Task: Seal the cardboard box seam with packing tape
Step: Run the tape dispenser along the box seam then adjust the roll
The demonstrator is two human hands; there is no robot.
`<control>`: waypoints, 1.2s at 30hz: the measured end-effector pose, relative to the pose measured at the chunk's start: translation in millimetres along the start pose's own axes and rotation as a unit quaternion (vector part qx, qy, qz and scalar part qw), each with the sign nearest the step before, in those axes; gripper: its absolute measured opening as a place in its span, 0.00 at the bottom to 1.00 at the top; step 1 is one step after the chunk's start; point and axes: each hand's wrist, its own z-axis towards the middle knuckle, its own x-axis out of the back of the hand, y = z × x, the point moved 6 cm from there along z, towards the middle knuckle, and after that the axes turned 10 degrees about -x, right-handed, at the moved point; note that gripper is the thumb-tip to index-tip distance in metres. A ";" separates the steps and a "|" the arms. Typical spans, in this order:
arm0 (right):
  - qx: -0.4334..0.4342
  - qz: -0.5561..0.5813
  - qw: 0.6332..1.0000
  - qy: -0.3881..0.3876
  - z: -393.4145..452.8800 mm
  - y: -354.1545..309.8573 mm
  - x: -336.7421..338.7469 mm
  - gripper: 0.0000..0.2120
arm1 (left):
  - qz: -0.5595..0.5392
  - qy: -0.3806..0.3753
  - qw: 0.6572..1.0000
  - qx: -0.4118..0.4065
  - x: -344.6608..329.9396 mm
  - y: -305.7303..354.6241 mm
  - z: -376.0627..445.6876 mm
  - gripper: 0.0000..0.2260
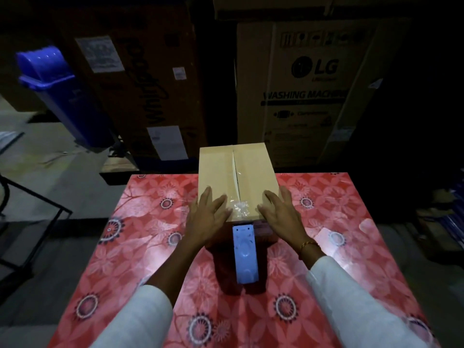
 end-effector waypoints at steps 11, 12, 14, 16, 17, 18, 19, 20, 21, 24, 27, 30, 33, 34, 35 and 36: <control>-0.042 0.005 0.999 0.028 -25.3 7.7 -12.1 0.27 | -0.020 0.013 0.997 0.073 0.5 16.0 -21.4 0.29; -0.044 0.008 0.999 0.031 -28.0 8.7 -13.3 0.27 | -0.019 0.015 0.997 0.072 -0.4 15.8 -23.8 0.29; -0.044 0.020 0.998 0.039 -32.5 10.8 -14.5 0.27 | -0.016 0.022 0.997 0.066 -1.6 15.5 -28.4 0.28; -0.044 0.027 0.998 0.046 -35.2 13.5 -15.8 0.27 | -0.014 0.029 0.997 0.066 -0.7 16.4 -33.3 0.28; -0.044 0.030 0.997 0.050 -36.6 14.8 -16.8 0.27 | -0.015 0.032 0.997 0.069 -0.3 16.9 -35.5 0.27; -0.045 0.035 0.997 0.057 -38.9 15.9 -17.6 0.27 | -0.016 0.034 0.997 0.070 0.3 17.9 -37.6 0.27; -0.045 0.041 0.996 0.070 -42.7 17.2 -18.4 0.27 | -0.014 0.036 0.997 0.071 0.5 18.7 -39.0 0.27; -0.043 0.046 0.994 0.093 -48.8 18.7 -19.1 0.27 | -0.013 0.038 0.997 0.071 0.5 19.1 -39.6 0.27; -0.040 0.052 0.991 0.119 -57.0 19.7 -20.0 0.27 | -0.011 0.039 0.997 0.071 0.1 19.2 -39.7 0.27; -0.044 0.118 0.980 0.157 -87.3 22.2 -30.2 0.27 | -0.010 0.038 0.997 0.071 0.0 19.3 -40.0 0.27; -0.031 0.158 0.971 0.175 -110.8 30.6 -37.8 0.27 | -0.009 0.032 0.997 0.071 -2.0 16.2 -38.3 0.27; -0.060 0.204 0.971 0.113 -122.5 46.0 -52.9 0.22 | 0.033 0.031 0.998 0.053 -2.7 15.1 -29.5 0.28; -0.103 0.218 0.970 0.036 -127.6 49.7 -69.7 0.23 | 0.076 0.019 0.997 0.028 1.7 19.9 -13.7 0.29; -0.110 0.221 0.969 0.025 -128.1 48.8 -73.4 0.26 | 0.086 0.012 0.996 0.014 4.0 22.5 -7.6 0.29; -0.116 0.221 0.968 0.015 -127.8 46.7 -76.3 0.29 | 0.094 0.004 0.996 0.000 5.4 24.6 -1.2 0.29; -0.116 0.218 0.969 0.008 -126.9 43.2 -78.5 0.33 | 0.100 -0.007 0.995 -0.014 6.0 26.5 4.9 0.30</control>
